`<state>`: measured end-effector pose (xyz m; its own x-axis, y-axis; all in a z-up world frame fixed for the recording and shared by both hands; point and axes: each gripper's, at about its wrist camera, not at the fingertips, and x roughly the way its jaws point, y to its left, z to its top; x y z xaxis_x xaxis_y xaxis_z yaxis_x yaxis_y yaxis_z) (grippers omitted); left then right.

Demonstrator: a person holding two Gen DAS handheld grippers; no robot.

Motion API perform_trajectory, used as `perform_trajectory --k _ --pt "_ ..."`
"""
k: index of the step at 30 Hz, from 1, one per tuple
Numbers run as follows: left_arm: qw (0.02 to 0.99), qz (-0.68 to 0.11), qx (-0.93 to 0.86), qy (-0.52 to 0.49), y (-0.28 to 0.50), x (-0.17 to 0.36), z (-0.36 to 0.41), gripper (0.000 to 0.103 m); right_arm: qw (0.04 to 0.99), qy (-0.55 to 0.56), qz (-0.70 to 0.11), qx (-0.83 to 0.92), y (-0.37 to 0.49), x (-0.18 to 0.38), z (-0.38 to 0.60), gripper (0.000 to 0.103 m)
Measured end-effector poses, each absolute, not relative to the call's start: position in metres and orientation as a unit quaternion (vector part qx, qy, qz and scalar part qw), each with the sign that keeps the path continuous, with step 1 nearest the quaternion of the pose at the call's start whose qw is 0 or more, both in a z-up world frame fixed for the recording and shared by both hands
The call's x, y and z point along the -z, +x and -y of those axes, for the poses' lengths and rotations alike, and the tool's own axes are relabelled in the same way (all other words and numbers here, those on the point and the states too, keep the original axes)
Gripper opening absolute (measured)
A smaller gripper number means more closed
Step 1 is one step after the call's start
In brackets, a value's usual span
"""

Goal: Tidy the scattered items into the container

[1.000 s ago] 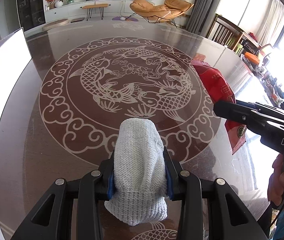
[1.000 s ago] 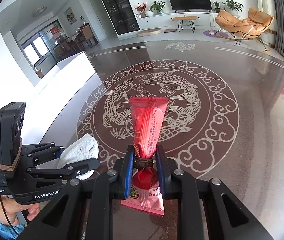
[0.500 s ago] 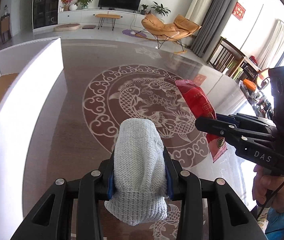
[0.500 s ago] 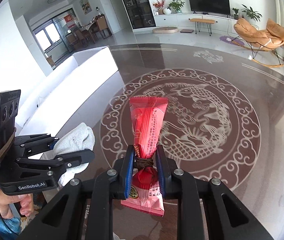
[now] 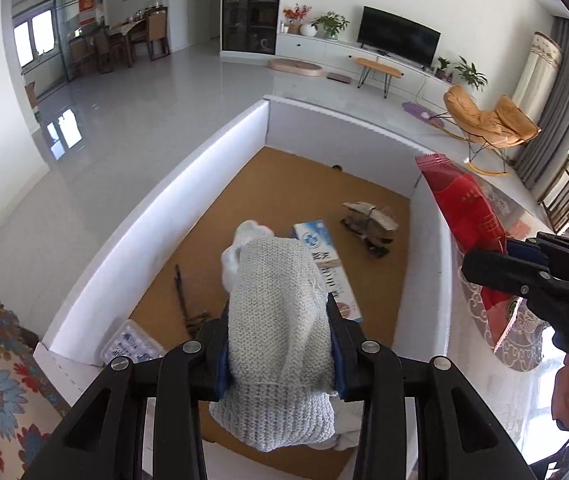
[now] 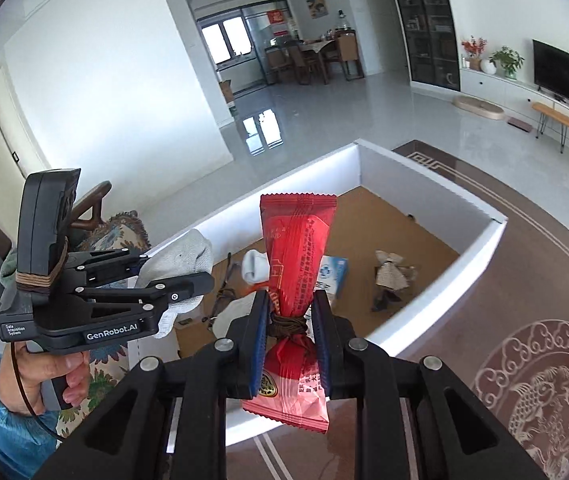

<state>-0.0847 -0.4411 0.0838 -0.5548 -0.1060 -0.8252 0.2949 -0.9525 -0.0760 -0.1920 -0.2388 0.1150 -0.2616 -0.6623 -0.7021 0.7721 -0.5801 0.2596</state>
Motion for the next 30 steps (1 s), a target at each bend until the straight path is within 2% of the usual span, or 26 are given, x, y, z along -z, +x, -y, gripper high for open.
perform_trajectory --k 3,5,6,7,9,10,20,30 --pt "0.127 -0.121 0.850 0.497 -0.085 -0.047 0.455 0.042 0.453 0.431 -0.105 0.773 -0.189 -0.082 0.282 0.024" --pt "0.140 -0.133 0.841 0.506 -0.084 -0.032 0.458 0.055 0.433 0.449 -0.136 0.770 -0.190 -0.062 0.297 0.024" --pt "0.147 -0.137 0.841 0.503 -0.082 -0.029 0.456 0.076 0.429 0.456 -0.142 0.767 -0.192 -0.055 0.300 0.024" --pt "0.161 -0.141 0.842 0.496 -0.080 -0.029 0.456 0.102 0.430 0.463 -0.142 0.762 -0.194 -0.052 0.298 0.028" --pt "0.188 -0.147 0.849 0.471 -0.073 -0.036 0.455 0.103 0.427 0.466 -0.138 0.763 -0.199 -0.054 0.289 0.055" --pt "0.201 -0.149 0.852 0.461 -0.072 -0.042 0.454 0.103 0.423 0.460 -0.138 0.768 -0.199 -0.059 0.283 0.057" --pt "0.295 -0.164 0.850 0.404 -0.046 -0.110 0.425 0.103 0.408 0.457 -0.141 0.778 -0.208 -0.116 0.253 0.057" --pt "0.333 -0.177 0.839 0.393 -0.028 -0.136 0.411 0.103 0.412 0.454 -0.180 0.769 -0.194 -0.131 0.252 0.057"
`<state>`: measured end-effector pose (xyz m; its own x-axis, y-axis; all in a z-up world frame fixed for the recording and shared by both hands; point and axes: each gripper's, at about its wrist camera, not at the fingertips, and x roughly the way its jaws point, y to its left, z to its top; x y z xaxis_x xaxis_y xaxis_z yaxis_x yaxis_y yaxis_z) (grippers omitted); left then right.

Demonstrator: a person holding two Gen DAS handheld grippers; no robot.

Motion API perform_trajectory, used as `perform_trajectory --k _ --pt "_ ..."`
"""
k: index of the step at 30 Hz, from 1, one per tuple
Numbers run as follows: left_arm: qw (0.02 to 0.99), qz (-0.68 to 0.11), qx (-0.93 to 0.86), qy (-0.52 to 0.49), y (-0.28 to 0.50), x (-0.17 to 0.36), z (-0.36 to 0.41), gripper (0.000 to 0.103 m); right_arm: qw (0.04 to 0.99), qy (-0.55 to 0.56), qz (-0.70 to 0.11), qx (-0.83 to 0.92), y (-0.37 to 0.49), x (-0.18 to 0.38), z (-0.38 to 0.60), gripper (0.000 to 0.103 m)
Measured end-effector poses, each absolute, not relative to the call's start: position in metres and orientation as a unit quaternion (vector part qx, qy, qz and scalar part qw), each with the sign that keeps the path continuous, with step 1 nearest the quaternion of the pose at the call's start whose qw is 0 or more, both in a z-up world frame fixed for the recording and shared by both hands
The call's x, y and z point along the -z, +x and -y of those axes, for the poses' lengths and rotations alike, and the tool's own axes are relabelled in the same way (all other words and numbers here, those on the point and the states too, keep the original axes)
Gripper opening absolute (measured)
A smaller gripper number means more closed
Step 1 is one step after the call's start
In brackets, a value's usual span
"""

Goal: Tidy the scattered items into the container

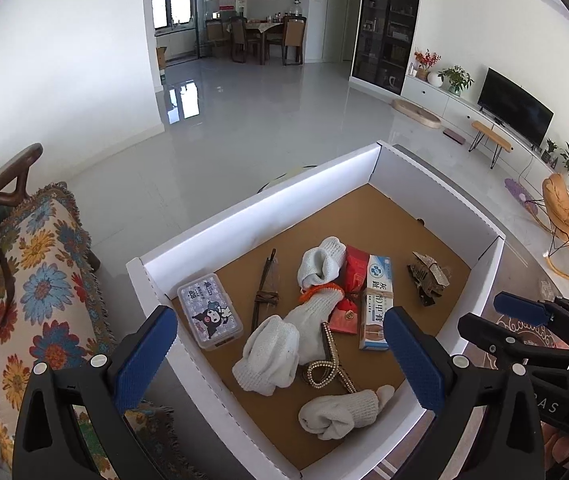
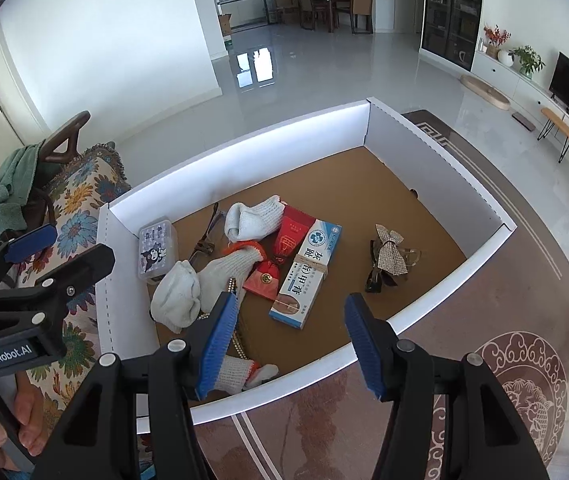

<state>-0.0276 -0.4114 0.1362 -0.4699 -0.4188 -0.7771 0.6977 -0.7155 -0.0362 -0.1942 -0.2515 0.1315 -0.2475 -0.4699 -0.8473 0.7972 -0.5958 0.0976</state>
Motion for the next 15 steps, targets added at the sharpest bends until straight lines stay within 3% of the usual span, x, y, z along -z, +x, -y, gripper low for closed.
perform_trajectory --k 15 --pt "0.350 -0.185 0.832 0.390 -0.021 -0.139 0.416 0.103 0.410 0.454 -0.204 0.764 -0.189 -0.119 0.259 0.057"
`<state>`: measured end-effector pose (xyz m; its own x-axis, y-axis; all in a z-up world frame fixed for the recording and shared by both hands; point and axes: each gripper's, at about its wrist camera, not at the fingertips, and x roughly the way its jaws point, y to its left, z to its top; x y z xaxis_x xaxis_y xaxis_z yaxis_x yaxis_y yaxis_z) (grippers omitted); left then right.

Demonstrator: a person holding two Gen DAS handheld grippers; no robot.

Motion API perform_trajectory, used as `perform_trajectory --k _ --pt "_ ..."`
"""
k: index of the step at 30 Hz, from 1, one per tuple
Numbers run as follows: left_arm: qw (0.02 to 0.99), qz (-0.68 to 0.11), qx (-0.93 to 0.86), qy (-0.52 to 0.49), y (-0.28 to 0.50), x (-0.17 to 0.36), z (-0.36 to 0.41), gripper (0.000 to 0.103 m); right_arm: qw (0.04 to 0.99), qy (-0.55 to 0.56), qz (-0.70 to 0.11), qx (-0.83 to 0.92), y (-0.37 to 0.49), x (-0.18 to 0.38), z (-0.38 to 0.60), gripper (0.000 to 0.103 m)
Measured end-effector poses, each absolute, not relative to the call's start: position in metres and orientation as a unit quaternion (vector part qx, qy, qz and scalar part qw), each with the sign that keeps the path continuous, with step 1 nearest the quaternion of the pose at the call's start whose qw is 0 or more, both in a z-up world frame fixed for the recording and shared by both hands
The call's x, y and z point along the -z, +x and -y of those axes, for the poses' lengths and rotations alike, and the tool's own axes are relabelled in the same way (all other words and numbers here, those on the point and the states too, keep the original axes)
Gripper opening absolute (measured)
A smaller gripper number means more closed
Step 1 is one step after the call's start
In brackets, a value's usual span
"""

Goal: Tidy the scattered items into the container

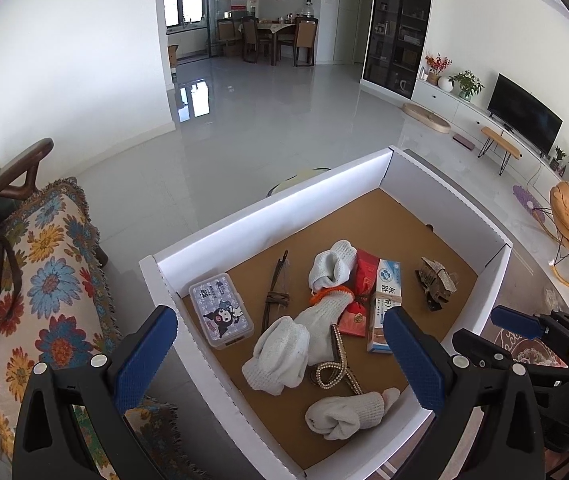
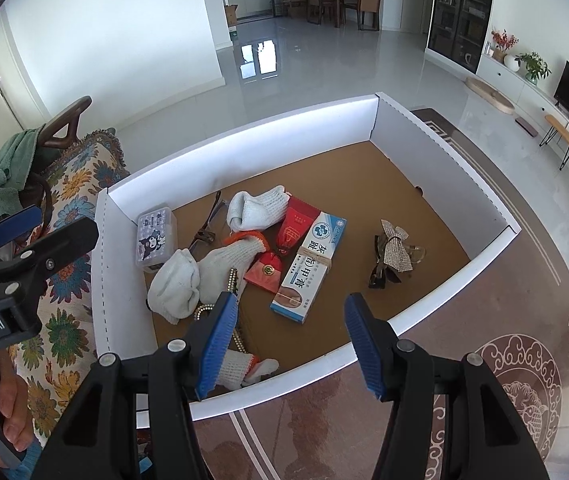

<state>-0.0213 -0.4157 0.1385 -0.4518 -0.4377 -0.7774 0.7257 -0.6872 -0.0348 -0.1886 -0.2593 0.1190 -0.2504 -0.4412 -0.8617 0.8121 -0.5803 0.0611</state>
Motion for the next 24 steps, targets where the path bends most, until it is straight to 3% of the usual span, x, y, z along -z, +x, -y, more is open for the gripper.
perform_trajectory --k 14,24 --pt "0.312 -0.196 0.833 0.412 -0.025 -0.153 0.407 0.103 0.405 0.456 -0.210 0.764 -0.176 -0.113 0.264 0.057" --pt "0.309 -0.182 0.849 0.389 -0.025 -0.185 0.387 0.103 0.400 0.442 -0.206 0.776 -0.175 -0.148 0.246 0.057"
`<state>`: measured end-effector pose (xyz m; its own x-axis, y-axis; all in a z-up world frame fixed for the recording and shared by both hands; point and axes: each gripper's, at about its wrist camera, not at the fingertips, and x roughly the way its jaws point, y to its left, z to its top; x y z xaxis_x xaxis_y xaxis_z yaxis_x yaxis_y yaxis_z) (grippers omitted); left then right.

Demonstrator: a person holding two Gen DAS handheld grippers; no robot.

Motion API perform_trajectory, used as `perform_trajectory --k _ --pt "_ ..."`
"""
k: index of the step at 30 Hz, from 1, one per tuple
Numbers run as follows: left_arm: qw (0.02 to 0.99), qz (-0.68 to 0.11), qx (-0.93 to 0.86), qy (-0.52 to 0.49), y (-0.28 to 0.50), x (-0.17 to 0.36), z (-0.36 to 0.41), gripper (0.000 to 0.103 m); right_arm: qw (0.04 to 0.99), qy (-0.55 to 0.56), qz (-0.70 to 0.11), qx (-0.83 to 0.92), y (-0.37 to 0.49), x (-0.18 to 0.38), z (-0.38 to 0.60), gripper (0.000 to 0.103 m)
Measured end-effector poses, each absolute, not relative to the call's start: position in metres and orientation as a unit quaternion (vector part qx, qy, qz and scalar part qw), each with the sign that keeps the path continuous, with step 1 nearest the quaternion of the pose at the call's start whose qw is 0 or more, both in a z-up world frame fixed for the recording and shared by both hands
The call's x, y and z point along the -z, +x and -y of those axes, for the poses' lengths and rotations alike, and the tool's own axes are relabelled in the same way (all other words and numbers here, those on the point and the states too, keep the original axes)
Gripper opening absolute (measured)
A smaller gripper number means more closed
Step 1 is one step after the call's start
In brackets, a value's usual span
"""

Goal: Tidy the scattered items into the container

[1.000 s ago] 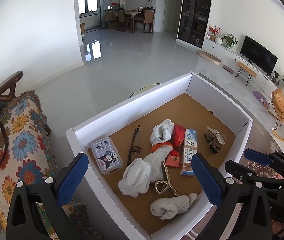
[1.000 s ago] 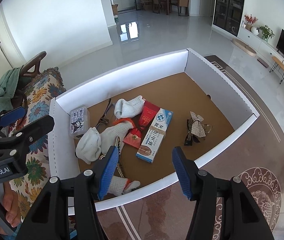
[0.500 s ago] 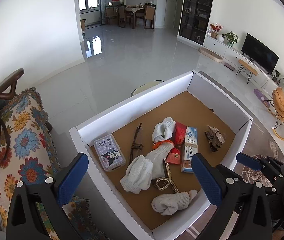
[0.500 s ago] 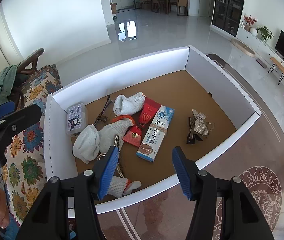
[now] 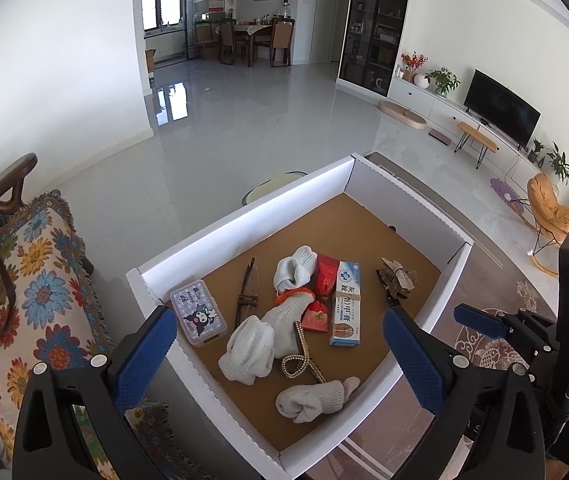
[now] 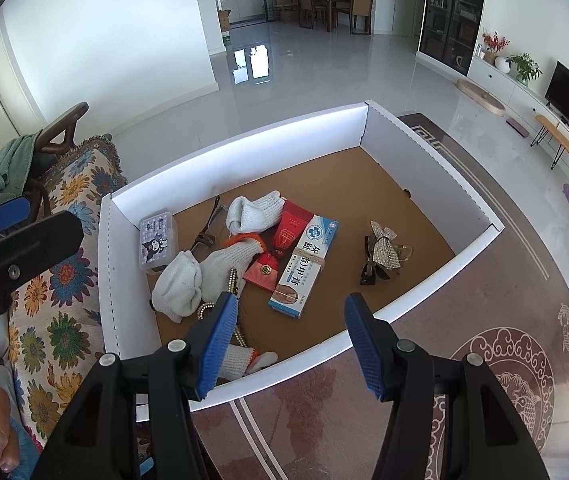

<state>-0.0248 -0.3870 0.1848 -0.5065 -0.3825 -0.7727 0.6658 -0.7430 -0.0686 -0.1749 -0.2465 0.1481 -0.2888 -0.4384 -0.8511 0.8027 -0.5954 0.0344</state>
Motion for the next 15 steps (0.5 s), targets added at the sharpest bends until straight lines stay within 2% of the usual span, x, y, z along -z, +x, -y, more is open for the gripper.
perform_trajectory --k 8,13,15 --pt "0.324 -0.191 0.840 0.391 -0.022 -0.187 0.392 0.103 0.398 0.433 -0.228 0.776 -0.162 -0.162 0.246 0.057" --pt "0.275 -0.221 0.851 0.389 -0.023 -0.186 0.394 0.103 0.400 0.431 -0.222 0.778 -0.162 -0.164 0.245 0.057" --pt "0.301 -0.218 0.846 0.384 -0.021 -0.186 0.394 0.103 0.399 0.431 -0.218 0.779 -0.164 -0.164 0.244 0.057"
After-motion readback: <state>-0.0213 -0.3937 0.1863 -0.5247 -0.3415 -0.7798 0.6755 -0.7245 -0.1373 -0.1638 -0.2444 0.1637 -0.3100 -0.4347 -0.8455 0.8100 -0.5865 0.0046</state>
